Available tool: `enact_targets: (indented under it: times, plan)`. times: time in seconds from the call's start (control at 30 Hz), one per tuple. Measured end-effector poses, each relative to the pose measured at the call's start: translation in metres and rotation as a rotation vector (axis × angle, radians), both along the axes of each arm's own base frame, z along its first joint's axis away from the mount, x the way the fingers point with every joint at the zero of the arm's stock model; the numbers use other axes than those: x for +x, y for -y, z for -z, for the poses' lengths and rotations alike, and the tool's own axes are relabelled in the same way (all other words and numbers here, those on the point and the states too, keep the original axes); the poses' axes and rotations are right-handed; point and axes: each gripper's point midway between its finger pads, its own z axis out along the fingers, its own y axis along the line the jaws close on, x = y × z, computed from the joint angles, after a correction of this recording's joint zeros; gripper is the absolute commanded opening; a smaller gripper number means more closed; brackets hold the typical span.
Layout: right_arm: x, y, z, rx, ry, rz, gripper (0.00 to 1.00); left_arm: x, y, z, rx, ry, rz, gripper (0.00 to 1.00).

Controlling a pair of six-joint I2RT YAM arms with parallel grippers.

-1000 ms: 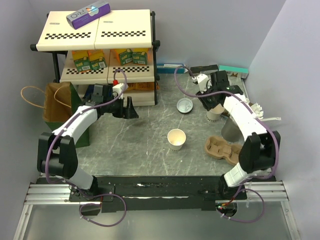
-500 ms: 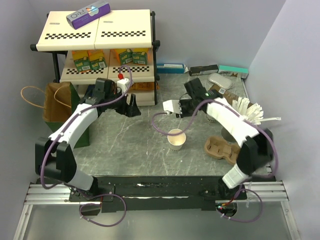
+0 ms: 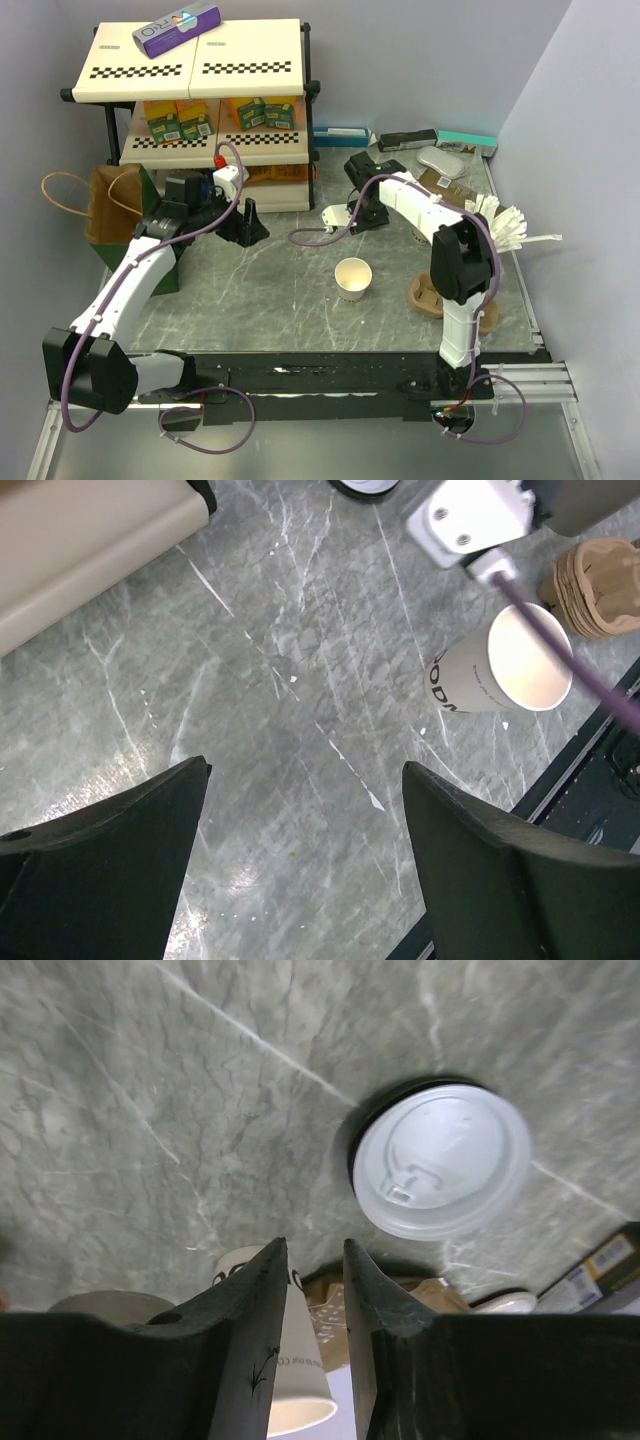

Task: Pack the takeout coffee

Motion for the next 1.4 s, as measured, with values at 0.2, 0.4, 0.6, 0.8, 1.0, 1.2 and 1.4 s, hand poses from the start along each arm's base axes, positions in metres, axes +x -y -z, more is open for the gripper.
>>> enact_targets:
  times: [0.2, 0.4, 0.6, 0.8, 1.0, 1.2, 1.4]
  plan:
    - [0.012, 0.012, 0.025, -0.103, -0.007, 0.034, 0.36, 0.001, -0.004, 0.002, 0.001, -0.005, -0.013, 0.85]
    - [0.023, 0.021, 0.037, -0.163, 0.024, 0.08, 0.35, 0.001, -0.005, 0.003, -0.01, -0.017, -0.023, 0.85]
    - [0.033, 0.023, 0.042, -0.182, 0.062, 0.108, 0.35, 0.003, -0.004, 0.008, -0.017, -0.044, -0.025, 0.85]
    - [0.043, 0.022, 0.041, -0.183, 0.107, 0.126, 0.34, 0.003, -0.004, 0.01, -0.03, -0.063, -0.031, 0.85]
    - [0.045, 0.023, 0.043, -0.189, 0.119, 0.131, 0.34, 0.003, -0.004, 0.009, -0.033, -0.064, -0.031, 0.85]
    - [0.044, 0.024, 0.048, -0.203, 0.114, 0.129, 0.33, 0.003, -0.005, 0.009, -0.034, -0.065, -0.034, 0.85]
    - [0.042, 0.026, 0.052, -0.217, 0.109, 0.128, 0.33, 0.004, -0.007, 0.009, -0.035, -0.065, -0.04, 0.85]
